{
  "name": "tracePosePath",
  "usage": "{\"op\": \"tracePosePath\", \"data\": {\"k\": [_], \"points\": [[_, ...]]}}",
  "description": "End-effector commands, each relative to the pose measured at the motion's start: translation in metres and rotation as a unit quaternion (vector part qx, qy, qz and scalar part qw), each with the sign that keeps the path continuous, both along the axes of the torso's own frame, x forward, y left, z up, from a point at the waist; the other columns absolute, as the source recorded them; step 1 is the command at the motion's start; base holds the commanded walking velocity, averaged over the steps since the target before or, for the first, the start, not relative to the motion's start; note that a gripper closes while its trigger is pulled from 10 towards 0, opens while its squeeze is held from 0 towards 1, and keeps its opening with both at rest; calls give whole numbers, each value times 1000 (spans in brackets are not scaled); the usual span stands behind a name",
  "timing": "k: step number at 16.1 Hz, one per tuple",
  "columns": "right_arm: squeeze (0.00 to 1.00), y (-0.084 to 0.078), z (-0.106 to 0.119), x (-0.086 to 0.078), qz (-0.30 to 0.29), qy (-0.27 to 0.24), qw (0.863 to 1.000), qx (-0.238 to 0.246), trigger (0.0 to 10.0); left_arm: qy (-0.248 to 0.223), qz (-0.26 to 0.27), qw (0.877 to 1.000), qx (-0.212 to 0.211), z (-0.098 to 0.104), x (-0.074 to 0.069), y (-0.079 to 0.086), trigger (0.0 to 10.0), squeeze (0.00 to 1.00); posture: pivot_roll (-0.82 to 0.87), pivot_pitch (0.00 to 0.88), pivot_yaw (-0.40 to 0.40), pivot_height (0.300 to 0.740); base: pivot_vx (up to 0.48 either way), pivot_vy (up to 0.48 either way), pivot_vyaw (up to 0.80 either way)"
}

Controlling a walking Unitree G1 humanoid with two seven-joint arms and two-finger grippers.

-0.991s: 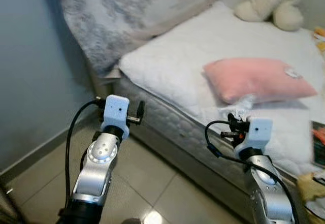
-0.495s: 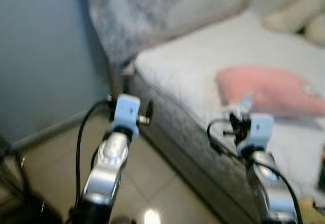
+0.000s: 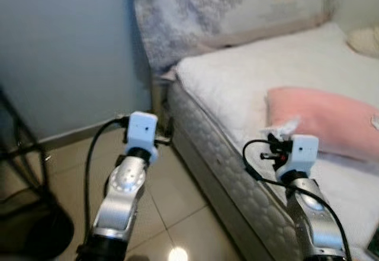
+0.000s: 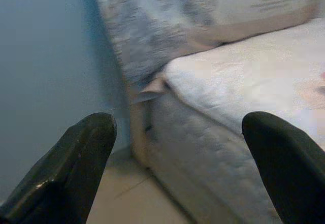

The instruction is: Clean up the room

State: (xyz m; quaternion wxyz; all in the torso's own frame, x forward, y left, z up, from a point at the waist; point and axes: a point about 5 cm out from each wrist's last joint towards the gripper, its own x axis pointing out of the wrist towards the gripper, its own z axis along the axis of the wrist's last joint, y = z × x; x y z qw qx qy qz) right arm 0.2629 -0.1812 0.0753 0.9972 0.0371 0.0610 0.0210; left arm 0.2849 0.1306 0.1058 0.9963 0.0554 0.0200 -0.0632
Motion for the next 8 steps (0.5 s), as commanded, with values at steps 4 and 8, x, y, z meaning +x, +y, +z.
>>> {"op": "tracePosePath", "data": {"k": [4, 8], "points": [[0, 3, -1, 5, 14, 2, 1000, 9, 0, -12, 20, 1000, 18, 3, -4, 9, 10000, 0, 89, 0, -88, 740, 0, 0, 513], [0, 6, -2, 8, 28, 6, 1000, 12, 0, -22, 26, 999, 39, 5, -6, 8, 10000, 0, 100, 0, -101, 740, 0, 0, 498]]}}
